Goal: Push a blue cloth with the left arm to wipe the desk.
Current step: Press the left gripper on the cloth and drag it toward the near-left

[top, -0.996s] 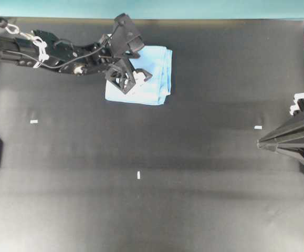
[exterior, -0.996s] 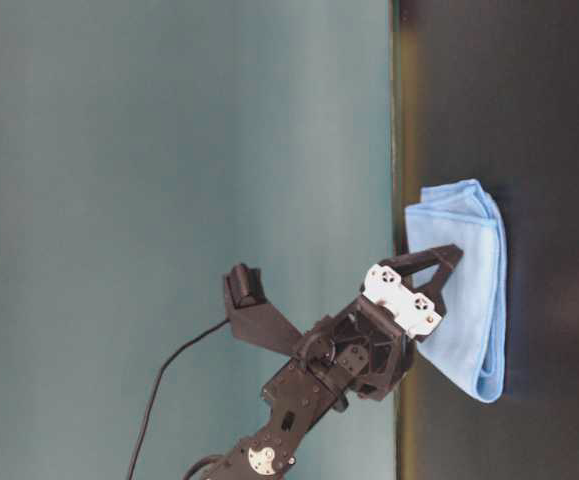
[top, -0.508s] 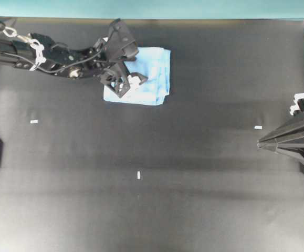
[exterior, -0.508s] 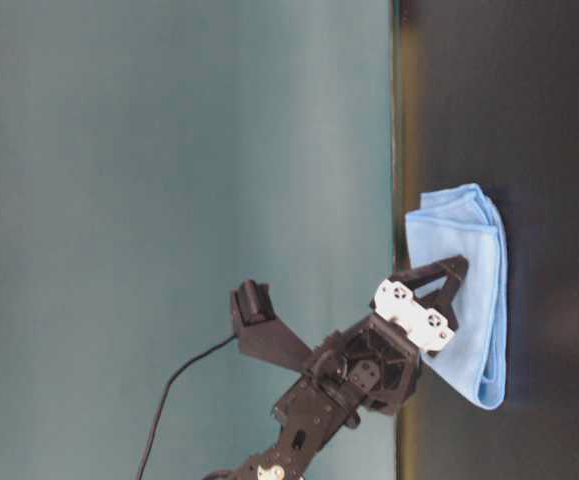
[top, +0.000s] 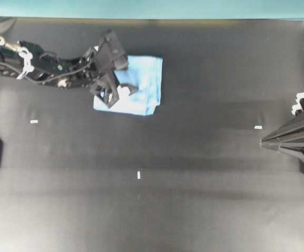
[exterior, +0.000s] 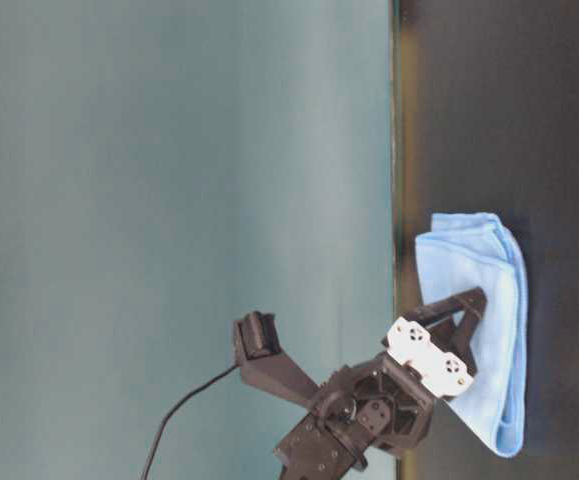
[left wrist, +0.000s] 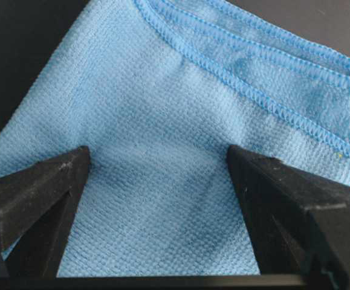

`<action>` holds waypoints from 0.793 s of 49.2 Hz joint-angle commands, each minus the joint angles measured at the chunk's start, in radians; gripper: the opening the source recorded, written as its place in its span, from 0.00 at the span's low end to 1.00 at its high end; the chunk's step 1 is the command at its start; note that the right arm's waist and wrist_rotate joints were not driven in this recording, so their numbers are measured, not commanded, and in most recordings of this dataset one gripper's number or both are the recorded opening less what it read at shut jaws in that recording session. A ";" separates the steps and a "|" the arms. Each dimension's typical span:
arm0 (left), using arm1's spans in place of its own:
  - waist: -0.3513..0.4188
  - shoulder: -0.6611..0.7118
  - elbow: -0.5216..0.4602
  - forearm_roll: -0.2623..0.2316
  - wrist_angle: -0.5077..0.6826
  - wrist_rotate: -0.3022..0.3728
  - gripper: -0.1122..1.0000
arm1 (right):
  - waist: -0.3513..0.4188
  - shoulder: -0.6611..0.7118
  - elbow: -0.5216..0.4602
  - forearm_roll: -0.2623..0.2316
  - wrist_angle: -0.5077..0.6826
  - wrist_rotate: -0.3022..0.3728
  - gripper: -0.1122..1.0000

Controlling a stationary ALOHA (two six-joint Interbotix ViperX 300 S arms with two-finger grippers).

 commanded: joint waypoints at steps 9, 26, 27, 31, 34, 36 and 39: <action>-0.106 -0.032 0.072 0.003 -0.005 -0.002 0.90 | 0.002 0.002 -0.005 0.002 -0.005 0.002 0.09; -0.218 -0.138 0.176 0.003 -0.003 -0.011 0.90 | 0.002 0.002 -0.002 0.002 -0.003 0.002 0.09; -0.224 -0.143 0.184 0.003 -0.005 -0.012 0.90 | 0.002 0.002 -0.003 0.002 -0.003 0.002 0.09; -0.249 -0.156 0.209 0.003 -0.005 -0.018 0.90 | 0.002 0.002 -0.003 0.002 -0.005 0.002 0.09; -0.268 -0.166 0.222 0.003 -0.005 -0.020 0.90 | 0.002 0.002 -0.003 0.002 -0.003 0.002 0.09; -0.284 -0.170 0.230 0.003 -0.005 -0.021 0.90 | 0.000 0.002 -0.003 0.002 -0.005 0.002 0.09; -0.305 -0.178 0.241 0.003 -0.003 -0.025 0.90 | 0.002 0.002 -0.003 0.002 -0.006 0.002 0.09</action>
